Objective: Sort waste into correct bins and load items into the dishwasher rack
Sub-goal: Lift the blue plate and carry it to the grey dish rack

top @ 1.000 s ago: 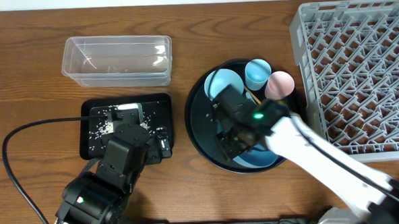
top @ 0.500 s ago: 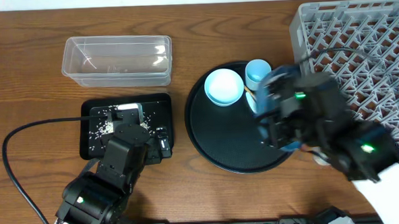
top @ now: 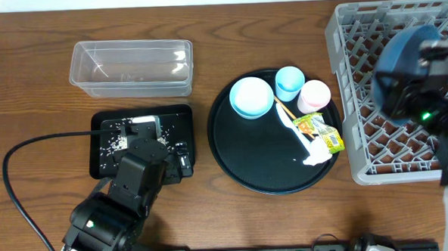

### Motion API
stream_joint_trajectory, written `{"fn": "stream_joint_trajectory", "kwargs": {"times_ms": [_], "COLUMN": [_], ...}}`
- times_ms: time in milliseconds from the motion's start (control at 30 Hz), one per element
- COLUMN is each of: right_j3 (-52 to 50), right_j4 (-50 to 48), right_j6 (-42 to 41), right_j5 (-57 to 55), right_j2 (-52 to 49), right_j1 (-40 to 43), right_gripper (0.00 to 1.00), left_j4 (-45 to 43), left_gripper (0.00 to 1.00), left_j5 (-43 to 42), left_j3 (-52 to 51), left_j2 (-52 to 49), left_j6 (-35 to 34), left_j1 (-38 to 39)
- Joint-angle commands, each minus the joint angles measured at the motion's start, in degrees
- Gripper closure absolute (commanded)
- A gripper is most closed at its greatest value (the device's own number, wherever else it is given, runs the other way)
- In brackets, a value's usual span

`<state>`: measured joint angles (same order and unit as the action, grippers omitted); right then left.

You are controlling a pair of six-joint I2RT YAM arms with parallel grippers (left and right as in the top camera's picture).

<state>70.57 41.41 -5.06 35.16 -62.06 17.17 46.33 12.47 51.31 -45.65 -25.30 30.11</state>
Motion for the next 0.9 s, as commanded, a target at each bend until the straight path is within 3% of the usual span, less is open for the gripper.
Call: {"fn": "stream_joint_trajectory", "kwargs": {"times_ms": [0, 133, 200, 333, 467, 567, 867], "right_j3": [1.64, 4.61, 6.10, 7.06, 7.06, 7.06, 7.04], "right_j4": [-3.80, -13.92, -24.04, -53.13, -72.81, -77.37, -77.18], "right_j6": [2.97, 2.91, -0.07, -26.71, -43.63, -47.67, -51.95], "right_j5": [18.64, 39.04, 51.36, 54.23, 54.23, 54.23, 54.23], "right_j2": [-5.64, -14.75, -19.39, -28.52, -35.80, -40.11, -46.73], "right_j1": [6.93, 12.87, 14.73, 16.90, 17.73, 18.10, 20.63], "right_gripper": [0.99, 0.99, 0.99, 0.99, 0.99, 0.99, 0.99], "left_j4": [0.15, 0.15, 0.15, 0.15, 0.15, 0.15, 0.15], "left_gripper": [0.02, 0.02, 0.02, 0.02, 0.02, 0.02, 0.02], "left_j5": [1.31, 1.31, 1.31, 1.31, 1.31, 1.31, 1.31], "left_j3": [0.87, 0.87, 0.87, 0.87, 0.87, 0.87, 0.87], "left_j2": [-0.07, -0.07, -0.07, -0.07, -0.07, -0.07, -0.07], "left_j6": [0.35, 0.35, 0.35, 0.35, 0.35, 0.35, 0.35], "left_j1": [-0.20, -0.20, -0.20, -0.20, -0.20, -0.20, -0.20]}}
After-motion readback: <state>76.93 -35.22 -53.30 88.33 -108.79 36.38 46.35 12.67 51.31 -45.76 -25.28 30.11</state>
